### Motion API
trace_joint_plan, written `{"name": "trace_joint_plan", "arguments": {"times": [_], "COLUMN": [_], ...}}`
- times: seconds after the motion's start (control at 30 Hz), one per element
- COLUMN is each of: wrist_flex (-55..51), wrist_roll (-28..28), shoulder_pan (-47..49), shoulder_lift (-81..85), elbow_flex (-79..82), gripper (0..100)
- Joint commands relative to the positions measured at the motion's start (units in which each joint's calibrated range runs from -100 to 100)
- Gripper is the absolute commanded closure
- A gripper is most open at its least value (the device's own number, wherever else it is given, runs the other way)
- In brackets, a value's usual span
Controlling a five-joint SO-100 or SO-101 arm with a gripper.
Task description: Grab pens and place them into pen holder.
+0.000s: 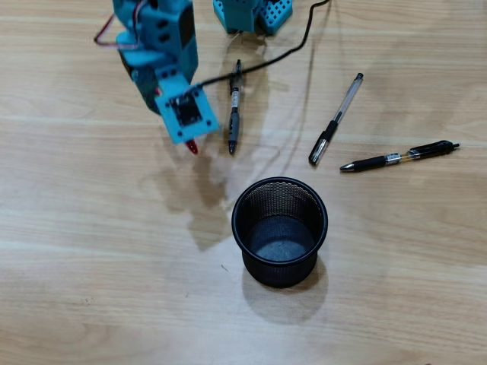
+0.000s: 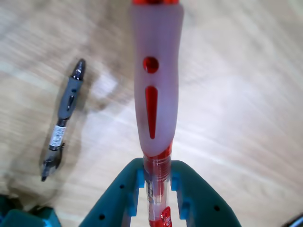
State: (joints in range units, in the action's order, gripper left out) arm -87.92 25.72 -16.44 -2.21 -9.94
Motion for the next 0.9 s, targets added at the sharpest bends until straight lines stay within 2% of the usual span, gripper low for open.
{"name": "trace_joint_plan", "arguments": {"times": [0.0, 0.2, 0.27, 0.43, 0.6, 0.87], "wrist_flex": [-1.3, 0.0, 3.7, 17.6, 33.9, 51.6], "wrist_roll": [2.9, 10.3, 12.4, 16.0, 18.2, 20.4], "shoulder_pan": [2.6, 11.5, 15.0, 23.8, 29.7, 33.5], "shoulder_lift": [12.4, 21.3, 22.7, 22.6, 15.5, 1.5], "elbow_flex": [-0.5, -1.2, -1.0, -0.2, 0.1, 0.2], "gripper": [98, 98, 98, 98, 98, 98]}}
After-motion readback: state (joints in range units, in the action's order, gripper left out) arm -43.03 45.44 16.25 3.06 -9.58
